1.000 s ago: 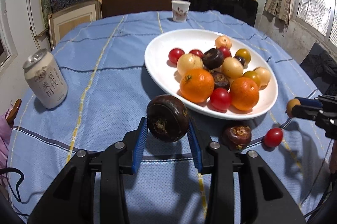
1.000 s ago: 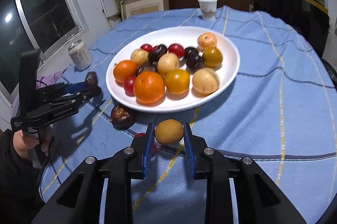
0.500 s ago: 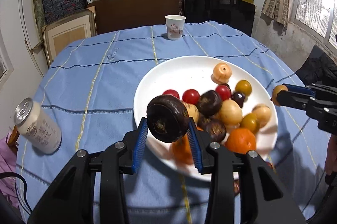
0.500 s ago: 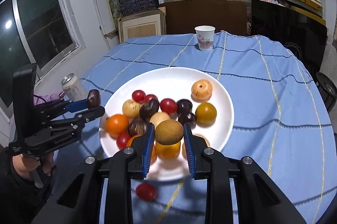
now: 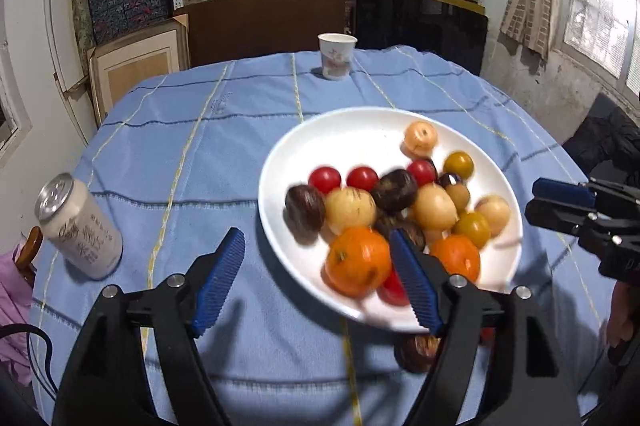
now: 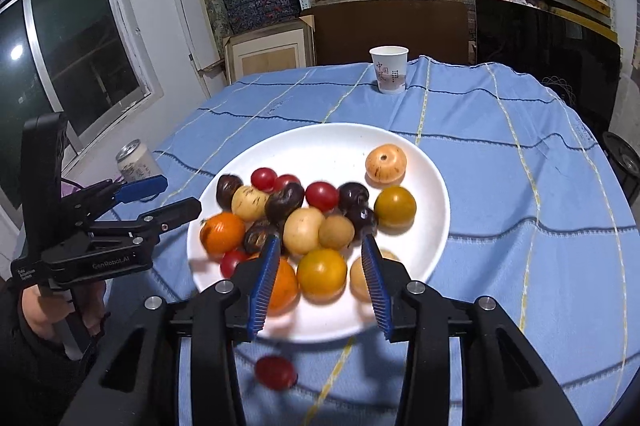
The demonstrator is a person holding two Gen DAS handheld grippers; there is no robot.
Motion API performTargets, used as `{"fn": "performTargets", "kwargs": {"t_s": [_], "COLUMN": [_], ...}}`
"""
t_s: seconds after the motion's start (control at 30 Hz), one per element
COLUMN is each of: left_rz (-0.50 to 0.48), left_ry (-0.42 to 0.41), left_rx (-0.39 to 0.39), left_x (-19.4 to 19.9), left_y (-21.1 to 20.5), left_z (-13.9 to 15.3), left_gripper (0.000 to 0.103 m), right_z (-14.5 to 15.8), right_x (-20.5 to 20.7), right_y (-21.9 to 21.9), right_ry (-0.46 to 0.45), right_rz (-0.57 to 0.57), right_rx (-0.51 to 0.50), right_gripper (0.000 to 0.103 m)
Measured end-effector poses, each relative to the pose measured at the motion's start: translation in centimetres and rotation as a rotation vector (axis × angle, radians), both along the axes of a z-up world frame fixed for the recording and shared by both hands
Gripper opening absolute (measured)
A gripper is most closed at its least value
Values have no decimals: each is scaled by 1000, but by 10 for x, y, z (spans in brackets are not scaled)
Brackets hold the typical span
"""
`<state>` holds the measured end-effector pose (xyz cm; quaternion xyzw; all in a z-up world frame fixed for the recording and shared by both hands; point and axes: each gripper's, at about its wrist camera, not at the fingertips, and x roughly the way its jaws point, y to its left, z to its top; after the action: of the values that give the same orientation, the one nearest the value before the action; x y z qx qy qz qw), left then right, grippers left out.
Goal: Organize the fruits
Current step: 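Grasp the last mangosteen with the left tool while the right tool grasps a red cherry tomato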
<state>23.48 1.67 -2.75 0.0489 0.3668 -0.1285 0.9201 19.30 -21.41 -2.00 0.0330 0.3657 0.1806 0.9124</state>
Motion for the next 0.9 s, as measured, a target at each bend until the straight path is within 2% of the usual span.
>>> {"fn": "performTargets", "kwargs": {"t_s": [0.03, 0.1, 0.23, 0.33, 0.53, 0.8, 0.83, 0.87, 0.9], "left_rz": [-16, -47, -125, -154, -160, -185, -172, -159, -159], "left_ry": [4, 7, 35, 49, 57, 49, 62, 83, 94], "left_rx": [15, 50, 130, 185, 166, 203, 204, 199, 175], "left_x": [-10, -28, -58, -65, -55, -57, -54, -49, -46], "left_y": [-1, -5, -21, -36, -53, -76, -75, -74, -71], "left_z": [-3, -11, -36, -50, -52, -56, -59, -62, -61], "left_gripper": [73, 73, 73, 73, 75, 74, 73, 63, 57], "right_z": [-2, -8, -31, -41, -46, -48, -49, -50, -50], "right_x": [-11, -28, -59, -67, -68, -68, -68, -67, -66], "right_y": [0, 1, 10, 16, 8, 3, 3, 4, 4], "right_ry": [-3, -13, -1, 5, 31, 43, 48, 51, 53], "right_rz": [9, 16, 50, 65, 33, 22, 23, 23, 26], "right_rx": [-6, -30, -101, -137, -91, -71, -72, -72, -70], "right_gripper": [48, 58, 58, 58, 58, 58, 58, 58, 58]}}
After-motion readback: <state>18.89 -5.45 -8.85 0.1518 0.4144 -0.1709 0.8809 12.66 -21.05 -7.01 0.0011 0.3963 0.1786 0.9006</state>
